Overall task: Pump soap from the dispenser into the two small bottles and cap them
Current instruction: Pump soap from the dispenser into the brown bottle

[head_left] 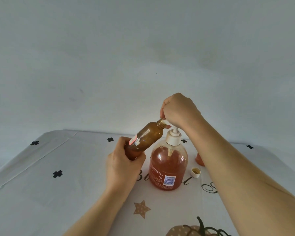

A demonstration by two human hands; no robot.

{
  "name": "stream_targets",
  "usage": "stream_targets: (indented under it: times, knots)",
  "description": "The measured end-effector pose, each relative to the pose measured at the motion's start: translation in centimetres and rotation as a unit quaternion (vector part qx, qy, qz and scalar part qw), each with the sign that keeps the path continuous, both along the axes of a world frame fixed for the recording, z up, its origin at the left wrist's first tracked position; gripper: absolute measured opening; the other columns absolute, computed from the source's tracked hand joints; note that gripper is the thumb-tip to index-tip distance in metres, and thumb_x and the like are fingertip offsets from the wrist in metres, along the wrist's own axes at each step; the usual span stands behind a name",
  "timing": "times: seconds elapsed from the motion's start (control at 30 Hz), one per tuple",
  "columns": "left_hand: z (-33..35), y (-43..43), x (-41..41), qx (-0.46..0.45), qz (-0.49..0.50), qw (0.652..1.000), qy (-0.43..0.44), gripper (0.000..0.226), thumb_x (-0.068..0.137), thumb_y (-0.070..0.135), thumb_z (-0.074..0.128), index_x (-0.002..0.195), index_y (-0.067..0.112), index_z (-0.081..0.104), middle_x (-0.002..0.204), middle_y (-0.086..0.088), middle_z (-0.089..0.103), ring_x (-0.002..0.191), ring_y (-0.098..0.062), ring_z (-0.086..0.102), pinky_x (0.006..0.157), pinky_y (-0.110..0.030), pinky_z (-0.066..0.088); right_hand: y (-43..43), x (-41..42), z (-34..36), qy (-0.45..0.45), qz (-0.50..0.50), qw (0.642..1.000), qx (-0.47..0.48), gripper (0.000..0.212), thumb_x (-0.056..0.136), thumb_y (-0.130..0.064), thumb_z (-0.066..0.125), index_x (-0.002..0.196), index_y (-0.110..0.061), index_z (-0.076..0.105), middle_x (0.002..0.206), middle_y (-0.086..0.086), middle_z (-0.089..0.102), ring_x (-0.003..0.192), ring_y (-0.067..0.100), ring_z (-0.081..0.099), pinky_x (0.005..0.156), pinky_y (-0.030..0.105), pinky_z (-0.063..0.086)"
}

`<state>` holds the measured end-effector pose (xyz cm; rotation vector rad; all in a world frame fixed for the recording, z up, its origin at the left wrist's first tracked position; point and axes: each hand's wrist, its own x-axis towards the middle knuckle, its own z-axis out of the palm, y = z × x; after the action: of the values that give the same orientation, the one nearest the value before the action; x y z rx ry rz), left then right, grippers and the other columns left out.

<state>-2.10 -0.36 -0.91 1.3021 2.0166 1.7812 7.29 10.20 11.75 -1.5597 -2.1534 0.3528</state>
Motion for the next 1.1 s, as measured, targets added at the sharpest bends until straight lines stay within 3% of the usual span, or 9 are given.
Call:
stream_targets:
  times: [0.33, 0.43, 0.73, 0.8, 0.87, 0.97, 1.1]
  knots:
    - [-0.1, -0.1, 0.0, -0.001, -0.001, 1.000, -0.007, 0.026, 0.077, 0.011, 0.073, 0.087, 0.025, 0.054, 0.068, 0.012, 0.058, 0.068, 0.008, 0.054, 0.052, -0.004, 0.040, -0.2, -0.1, -0.1, -0.019, 0.007, 1.000, -0.002, 0.029, 0.087, -0.002, 0.046, 0.093, -0.012, 0.072, 0.097, 0.003, 0.070, 0.081, 0.021, 0.061, 0.072, 0.030, 0.049]
    - [-0.2, 0.0, -0.1, -0.007, 0.003, 1.000, -0.008, 0.029, 0.076, 0.013, 0.073, 0.083, 0.030, 0.052, 0.066, 0.009, 0.059, 0.069, 0.004, 0.055, 0.050, -0.008, 0.041, -0.3, 0.0, 0.0, 0.011, 0.003, 1.000, -0.021, 0.031, 0.085, -0.001, 0.044, 0.094, -0.010, 0.072, 0.094, 0.006, 0.071, 0.082, 0.024, 0.063, 0.079, 0.036, 0.056]
    - [-0.4, 0.2, -0.3, -0.035, 0.027, 0.999, -0.016, 0.024, 0.073, 0.007, 0.069, 0.080, 0.023, 0.054, 0.060, 0.005, 0.057, 0.065, 0.005, 0.054, 0.048, -0.012, 0.038, -0.5, -0.1, -1.2, 0.012, 0.000, 0.999, -0.052, 0.032, 0.083, -0.002, 0.043, 0.095, -0.009, 0.072, 0.098, 0.007, 0.069, 0.090, 0.028, 0.063, 0.087, 0.042, 0.056]
    - [-0.4, 0.1, -0.3, -0.034, 0.029, 0.999, -0.012, 0.025, 0.073, 0.007, 0.069, 0.080, 0.024, 0.053, 0.060, 0.006, 0.057, 0.069, 0.003, 0.054, 0.049, -0.018, 0.038, -0.7, 0.0, -1.1, 0.007, -0.002, 0.999, -0.046, 0.032, 0.085, -0.003, 0.043, 0.095, -0.010, 0.072, 0.096, 0.006, 0.069, 0.091, 0.027, 0.063, 0.083, 0.039, 0.056]
    - [-0.3, 0.0, -0.2, -0.028, 0.022, 0.999, -0.014, 0.027, 0.075, 0.008, 0.070, 0.082, 0.027, 0.052, 0.061, 0.007, 0.058, 0.069, 0.003, 0.054, 0.050, -0.021, 0.040, -1.2, 0.2, -0.5, 0.013, -0.009, 1.000, -0.023, 0.031, 0.085, -0.003, 0.043, 0.093, -0.012, 0.072, 0.092, 0.005, 0.069, 0.085, 0.024, 0.063, 0.070, 0.031, 0.050]
    - [0.0, -0.2, 0.0, -0.008, 0.001, 1.000, -0.008, 0.032, 0.078, 0.008, 0.070, 0.091, 0.029, 0.050, 0.067, 0.010, 0.058, 0.069, 0.007, 0.055, 0.050, -0.011, 0.041, -1.7, 0.3, 0.4, 0.028, -0.013, 0.999, 0.038, 0.031, 0.084, -0.001, 0.045, 0.089, -0.015, 0.072, 0.089, 0.003, 0.070, 0.083, 0.024, 0.064, 0.063, 0.027, 0.043]
    - [0.2, -0.4, 0.1, 0.000, -0.008, 1.000, -0.008, 0.033, 0.079, 0.005, 0.069, 0.095, 0.028, 0.050, 0.070, 0.012, 0.057, 0.067, 0.010, 0.054, 0.054, -0.005, 0.040, -1.7, 0.4, 0.6, 0.024, -0.010, 0.999, 0.032, 0.029, 0.085, -0.002, 0.047, 0.090, -0.015, 0.073, 0.090, 0.003, 0.070, 0.083, 0.023, 0.064, 0.063, 0.027, 0.043]
